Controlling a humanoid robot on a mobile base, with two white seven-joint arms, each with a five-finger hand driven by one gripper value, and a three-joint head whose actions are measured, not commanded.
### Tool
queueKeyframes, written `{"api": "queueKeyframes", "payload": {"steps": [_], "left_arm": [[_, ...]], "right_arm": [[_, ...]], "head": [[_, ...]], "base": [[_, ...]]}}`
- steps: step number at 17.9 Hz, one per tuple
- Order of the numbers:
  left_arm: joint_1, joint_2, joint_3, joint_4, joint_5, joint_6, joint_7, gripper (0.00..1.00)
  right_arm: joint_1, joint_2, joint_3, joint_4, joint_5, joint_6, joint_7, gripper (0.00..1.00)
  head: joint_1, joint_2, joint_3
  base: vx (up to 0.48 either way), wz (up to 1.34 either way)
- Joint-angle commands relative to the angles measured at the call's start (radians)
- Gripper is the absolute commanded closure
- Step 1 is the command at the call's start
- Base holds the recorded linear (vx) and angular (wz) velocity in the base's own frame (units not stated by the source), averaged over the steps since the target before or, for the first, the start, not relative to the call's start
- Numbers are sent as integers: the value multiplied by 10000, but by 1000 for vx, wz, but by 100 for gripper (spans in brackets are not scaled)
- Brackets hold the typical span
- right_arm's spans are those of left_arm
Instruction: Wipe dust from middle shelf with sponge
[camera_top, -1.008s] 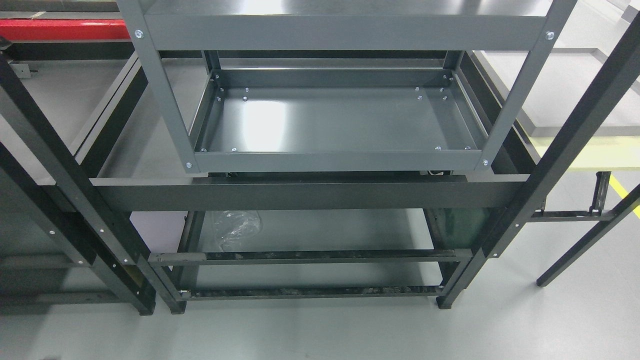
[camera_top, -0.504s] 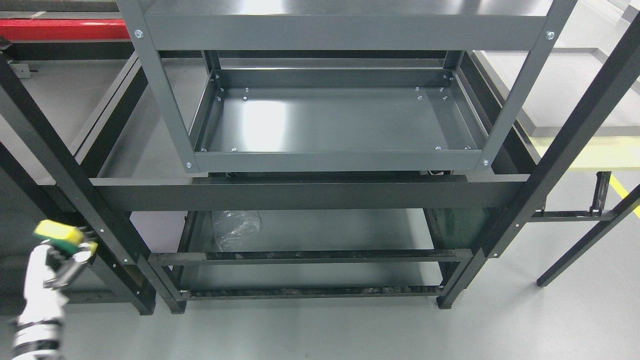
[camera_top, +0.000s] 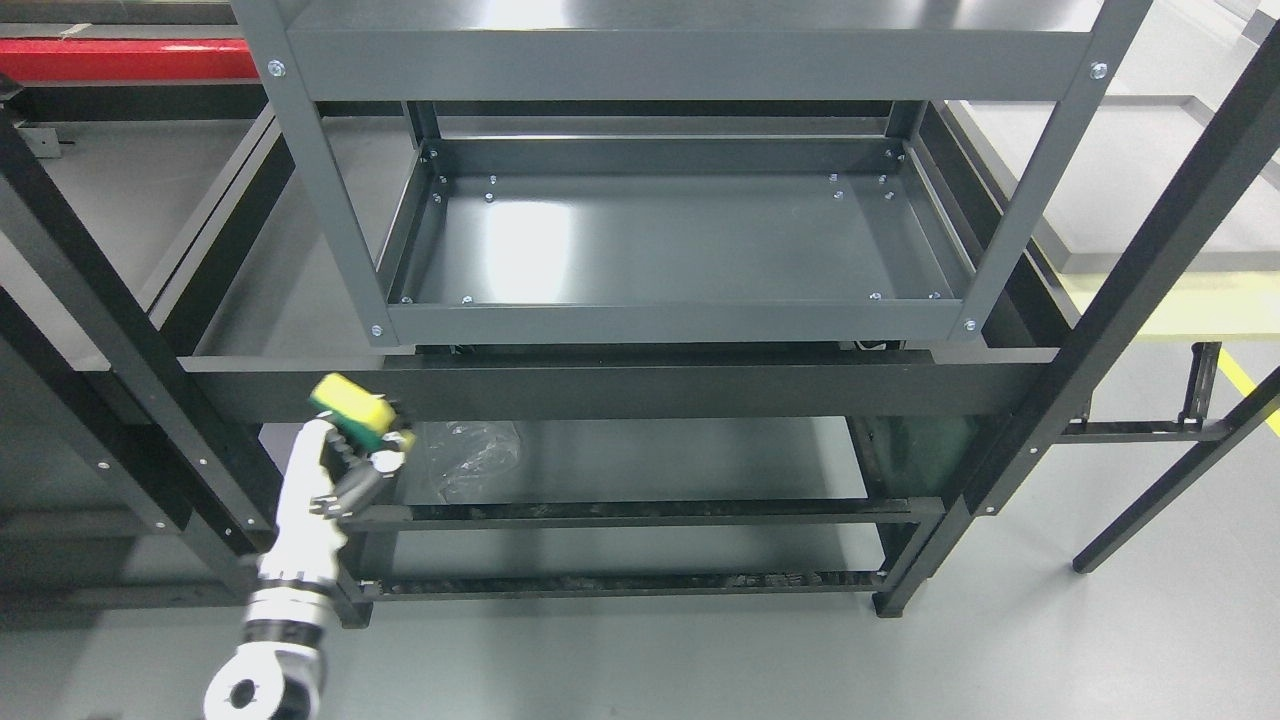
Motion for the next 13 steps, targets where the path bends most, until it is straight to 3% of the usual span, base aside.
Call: {"api": "queueKeyframes", "payload": {"steps": [1, 6, 13], "left_arm": [[259, -677, -2680, -2923, -91, -567, -269, 97], [1317, -677, -1503, -2923, -91, -1687, -608, 97], [1012, -677, 1121, -2908, -106, -906, -761, 98]], "right_arm": [[7, -175, 0, -174, 0, 723, 2, 0], [7, -175, 0, -174, 0, 723, -13, 0], [7, -175, 0, -174, 0, 723, 2, 0]], "head": [[0, 0, 0], [0, 0, 0], [0, 0, 0]], "base": [[0, 0], [0, 0], [0, 0]]}}
